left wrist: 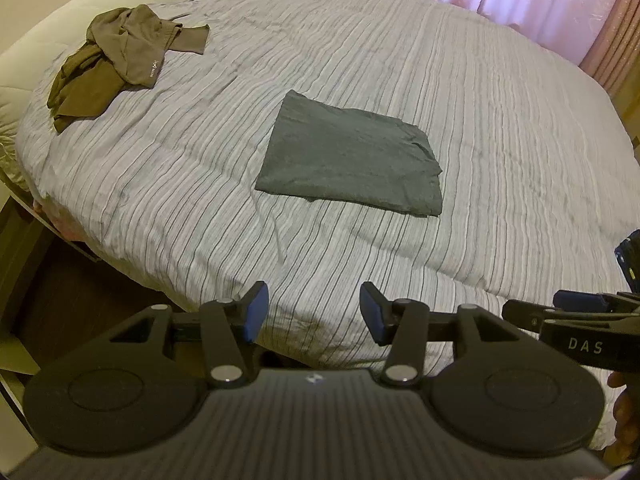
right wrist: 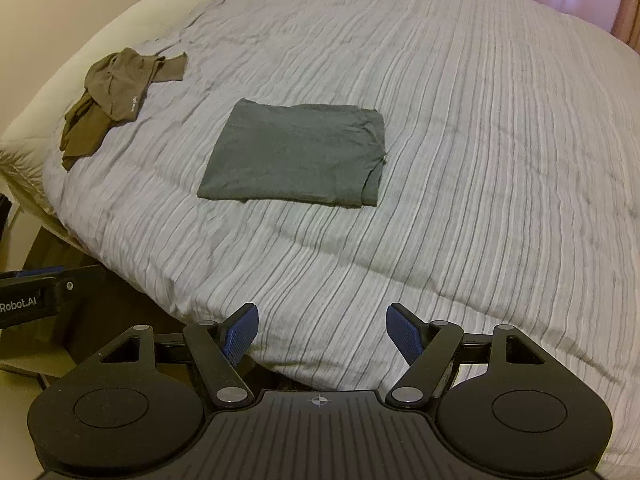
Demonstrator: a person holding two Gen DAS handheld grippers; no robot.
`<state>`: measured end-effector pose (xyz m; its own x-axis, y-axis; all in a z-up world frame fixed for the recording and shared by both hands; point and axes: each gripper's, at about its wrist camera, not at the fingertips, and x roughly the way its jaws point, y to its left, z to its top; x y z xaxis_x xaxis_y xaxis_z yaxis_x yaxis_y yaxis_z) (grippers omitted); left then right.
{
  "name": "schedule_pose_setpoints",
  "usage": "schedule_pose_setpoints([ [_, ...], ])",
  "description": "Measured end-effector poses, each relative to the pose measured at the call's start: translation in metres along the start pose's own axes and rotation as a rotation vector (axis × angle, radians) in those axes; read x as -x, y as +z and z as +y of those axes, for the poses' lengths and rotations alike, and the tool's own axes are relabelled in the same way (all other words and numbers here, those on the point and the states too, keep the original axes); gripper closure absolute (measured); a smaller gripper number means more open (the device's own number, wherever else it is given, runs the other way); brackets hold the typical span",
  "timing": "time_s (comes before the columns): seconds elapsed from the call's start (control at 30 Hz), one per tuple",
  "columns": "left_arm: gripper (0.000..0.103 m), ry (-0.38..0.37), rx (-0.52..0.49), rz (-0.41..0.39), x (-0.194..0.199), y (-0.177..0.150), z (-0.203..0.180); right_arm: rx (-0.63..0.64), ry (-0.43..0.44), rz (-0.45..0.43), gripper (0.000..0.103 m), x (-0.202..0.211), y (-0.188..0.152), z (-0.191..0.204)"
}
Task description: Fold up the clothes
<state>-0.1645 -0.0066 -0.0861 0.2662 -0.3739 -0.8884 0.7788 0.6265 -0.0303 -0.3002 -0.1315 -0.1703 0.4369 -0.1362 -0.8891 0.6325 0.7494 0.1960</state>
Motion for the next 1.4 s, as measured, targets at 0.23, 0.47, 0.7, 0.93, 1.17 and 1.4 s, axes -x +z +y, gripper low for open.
schedule_pose_setpoints([
  [0.23, 0.055, 0.003, -0.007, 0.013, -0.004, 0.002, -0.004, 0.001, 0.004, 0.008, 0.029, -0.001, 0.000, -0.003],
  [0.47, 0.053, -0.007, -0.022, 0.044, -0.017, 0.007, -0.009, -0.039, -0.004, 0.046, 0.029, -0.011, 0.000, -0.011],
  [0.7, 0.053, -0.006, -0.020, 0.155, -0.057, 0.008, 0.000, -0.116, -0.020, 0.141, 0.029, -0.044, -0.002, -0.025],
  [0.93, 0.053, -0.027, -0.003, 0.217, -0.109, 0.036, 0.025, -0.158, -0.026, 0.221, 0.029, -0.083, 0.014, -0.027],
  [1.17, 0.053, -0.183, 0.094, 0.153, -0.180, 0.101, 0.073, -0.280, 0.016, 0.170, 0.029, -0.130, 0.058, -0.055],
  [1.4, 0.053, -0.353, 0.157, 0.112, -0.273, 0.159, 0.123, -0.426, 0.086, 0.069, 0.029, -0.176, 0.105, -0.106],
])
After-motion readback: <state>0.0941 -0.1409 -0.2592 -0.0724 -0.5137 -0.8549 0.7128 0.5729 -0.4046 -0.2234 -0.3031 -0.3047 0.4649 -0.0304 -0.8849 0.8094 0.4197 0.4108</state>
